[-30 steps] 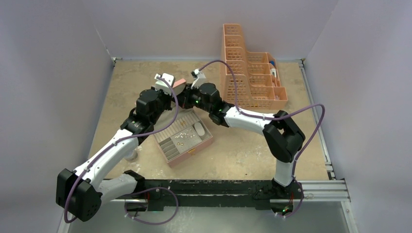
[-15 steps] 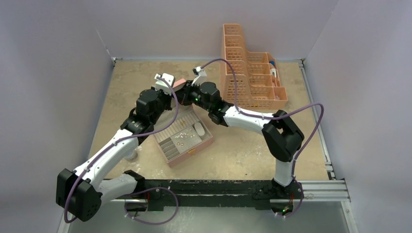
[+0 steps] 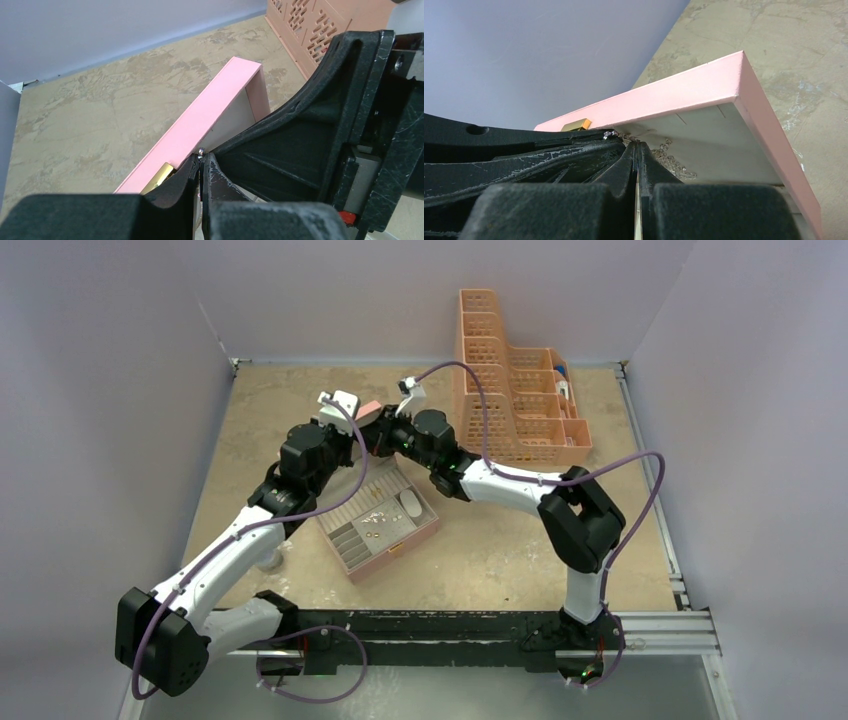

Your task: Organize the mixed jewelry

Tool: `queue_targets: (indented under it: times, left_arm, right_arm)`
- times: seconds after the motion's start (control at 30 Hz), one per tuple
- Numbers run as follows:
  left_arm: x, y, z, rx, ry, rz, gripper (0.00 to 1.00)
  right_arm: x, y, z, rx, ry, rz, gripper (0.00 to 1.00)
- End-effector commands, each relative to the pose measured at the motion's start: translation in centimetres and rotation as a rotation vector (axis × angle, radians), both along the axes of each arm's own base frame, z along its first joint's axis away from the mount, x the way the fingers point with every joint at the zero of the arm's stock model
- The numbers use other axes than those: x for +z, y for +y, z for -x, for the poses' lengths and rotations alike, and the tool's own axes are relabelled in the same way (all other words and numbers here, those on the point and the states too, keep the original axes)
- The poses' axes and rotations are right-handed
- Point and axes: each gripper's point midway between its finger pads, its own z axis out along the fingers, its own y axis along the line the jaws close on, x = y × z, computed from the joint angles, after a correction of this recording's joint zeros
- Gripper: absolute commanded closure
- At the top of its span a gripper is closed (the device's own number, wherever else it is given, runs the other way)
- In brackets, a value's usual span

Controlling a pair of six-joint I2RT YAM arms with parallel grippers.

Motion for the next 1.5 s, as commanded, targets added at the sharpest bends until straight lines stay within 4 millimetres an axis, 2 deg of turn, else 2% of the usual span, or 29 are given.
queue_targets:
  times: [0.0, 0.4, 0.63, 0.8, 1.47]
  left_arm:
    - [5.0, 0.4, -1.1, 0.036, -0.141, 0.045, 1.0]
    - [5.1, 0.5, -1.0, 0.039, -0.141, 0.045, 1.0]
    - [5.1, 0.5, -1.0, 0.042, -0.14, 0.043, 1.0]
    - [5.1, 0.7, -0.9, 0.05, -0.139, 0.04, 1.0]
    - [4.3, 1.4, -1.1, 0.087, -0.117, 0.016, 1.0]
  right_arm:
    - [3.0, 0.7, 0.5, 0.038, -0.073, -0.08, 1.0]
    - [1.4, 1.1, -0.8, -0.005, -0.027, -0.055, 1.0]
    - [2.7, 0.0, -1.8, -0.096, -0.033, -0.096, 1.0]
    - [3.4, -0.6, -1.7, -0.117, -0.026, -0.114, 1.0]
    - [5.9, 0.2, -1.1, -0.057, -0.051, -0.151, 1.0]
